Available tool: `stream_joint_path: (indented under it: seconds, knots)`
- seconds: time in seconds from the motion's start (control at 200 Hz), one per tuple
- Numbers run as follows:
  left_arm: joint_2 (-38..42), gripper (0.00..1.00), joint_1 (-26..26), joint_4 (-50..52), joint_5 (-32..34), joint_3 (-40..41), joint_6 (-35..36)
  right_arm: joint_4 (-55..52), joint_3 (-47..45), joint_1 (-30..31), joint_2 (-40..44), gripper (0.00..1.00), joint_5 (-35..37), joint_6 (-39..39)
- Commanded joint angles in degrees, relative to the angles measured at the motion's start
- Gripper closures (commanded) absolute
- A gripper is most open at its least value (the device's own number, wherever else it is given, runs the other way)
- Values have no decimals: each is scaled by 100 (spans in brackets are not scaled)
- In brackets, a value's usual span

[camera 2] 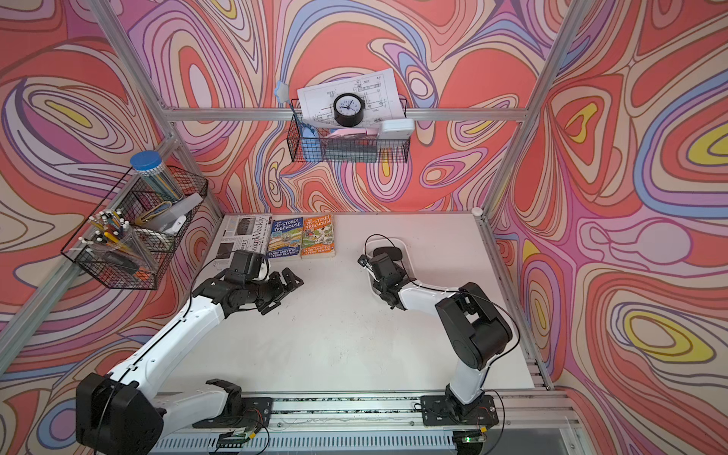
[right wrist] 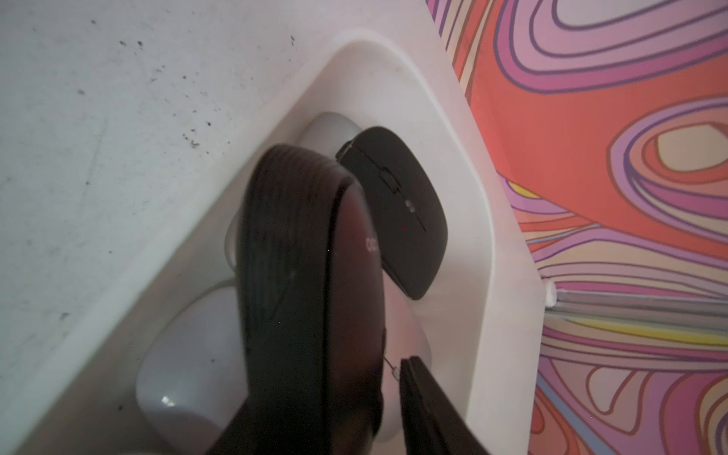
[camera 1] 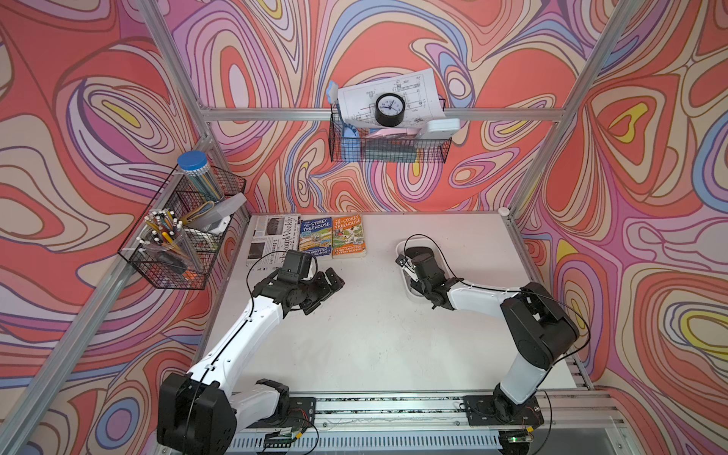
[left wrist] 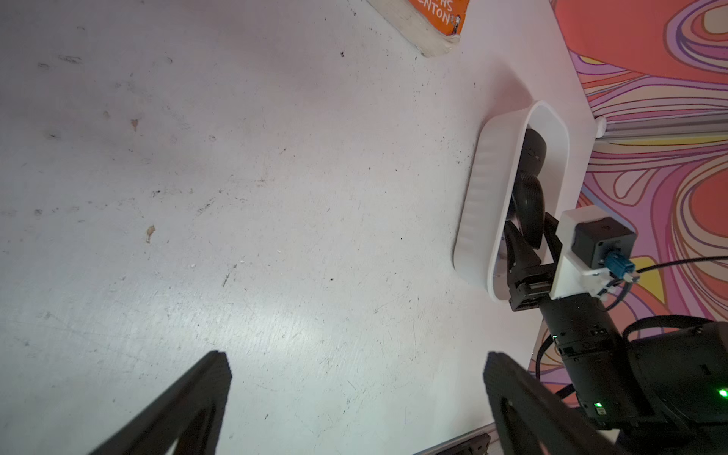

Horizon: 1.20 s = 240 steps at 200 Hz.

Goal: Put the mouse in the storage box
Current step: Place the mouse in the storage box.

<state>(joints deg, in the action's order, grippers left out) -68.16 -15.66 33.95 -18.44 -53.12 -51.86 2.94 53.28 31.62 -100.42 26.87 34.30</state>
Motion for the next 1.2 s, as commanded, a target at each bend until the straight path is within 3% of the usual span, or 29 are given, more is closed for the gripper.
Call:
stream_joint_path:
  seconds: [0.0, 0.396, 0.681, 1.032, 1.197]
  knots:
    - [-15, 1, 29, 58, -38, -111, 122, 119, -60, 81, -74, 46, 153, 141]
    - [54, 1, 36, 159, 7, -93, 163, -430, -140, 144, 934, 37, -690, -314]
    - [66, 1, 32, 190, 20, -79, 188, -224, -283, 135, 1378, 32, -612, -749]
    - [44, 1, 43, 125, 81, -49, 199, -215, -165, -142, 1227, 32, -1133, -2071]
    - [137, 2, 41, -43, 627, -6, 545, 5, -161, -652, 1603, 30, -1733, -3140]
